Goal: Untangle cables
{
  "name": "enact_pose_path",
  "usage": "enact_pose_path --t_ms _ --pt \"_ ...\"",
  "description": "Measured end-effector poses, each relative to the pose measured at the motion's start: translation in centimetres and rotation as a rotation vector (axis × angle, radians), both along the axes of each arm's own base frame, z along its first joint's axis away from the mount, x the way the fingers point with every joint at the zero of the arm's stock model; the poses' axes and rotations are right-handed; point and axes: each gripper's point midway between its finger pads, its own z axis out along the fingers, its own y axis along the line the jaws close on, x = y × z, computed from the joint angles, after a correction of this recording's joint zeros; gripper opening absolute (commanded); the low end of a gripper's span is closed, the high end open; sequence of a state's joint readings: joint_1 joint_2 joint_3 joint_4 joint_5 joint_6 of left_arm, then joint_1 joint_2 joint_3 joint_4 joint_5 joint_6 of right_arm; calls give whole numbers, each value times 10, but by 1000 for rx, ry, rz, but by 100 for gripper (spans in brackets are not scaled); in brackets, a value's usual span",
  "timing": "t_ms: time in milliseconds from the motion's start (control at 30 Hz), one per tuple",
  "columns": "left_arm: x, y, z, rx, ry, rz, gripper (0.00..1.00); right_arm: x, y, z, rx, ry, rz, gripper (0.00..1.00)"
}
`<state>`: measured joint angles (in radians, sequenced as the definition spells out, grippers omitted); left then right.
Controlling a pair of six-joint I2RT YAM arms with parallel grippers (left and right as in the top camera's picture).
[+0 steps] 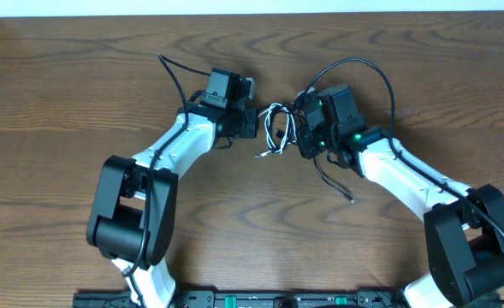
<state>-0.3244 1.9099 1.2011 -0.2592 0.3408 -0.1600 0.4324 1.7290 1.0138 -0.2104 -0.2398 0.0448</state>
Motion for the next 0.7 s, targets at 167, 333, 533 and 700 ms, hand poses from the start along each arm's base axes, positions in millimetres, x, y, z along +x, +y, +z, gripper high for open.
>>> enact_pose_path --t_ms 167,333,533,700 --pt "1 0 -7 5 6 1 15 -10 -5 -8 -11 68 -25 5" --pt "5 -1 -4 -2 -15 1 16 -18 -8 -13 -2 128 -71 42" --pt "7 -2 -3 -5 -24 1 15 -34 -15 -23 -5 246 -148 51" --pt "7 -2 -3 -5 -25 1 16 -41 -19 -25 43 341 -244 49"
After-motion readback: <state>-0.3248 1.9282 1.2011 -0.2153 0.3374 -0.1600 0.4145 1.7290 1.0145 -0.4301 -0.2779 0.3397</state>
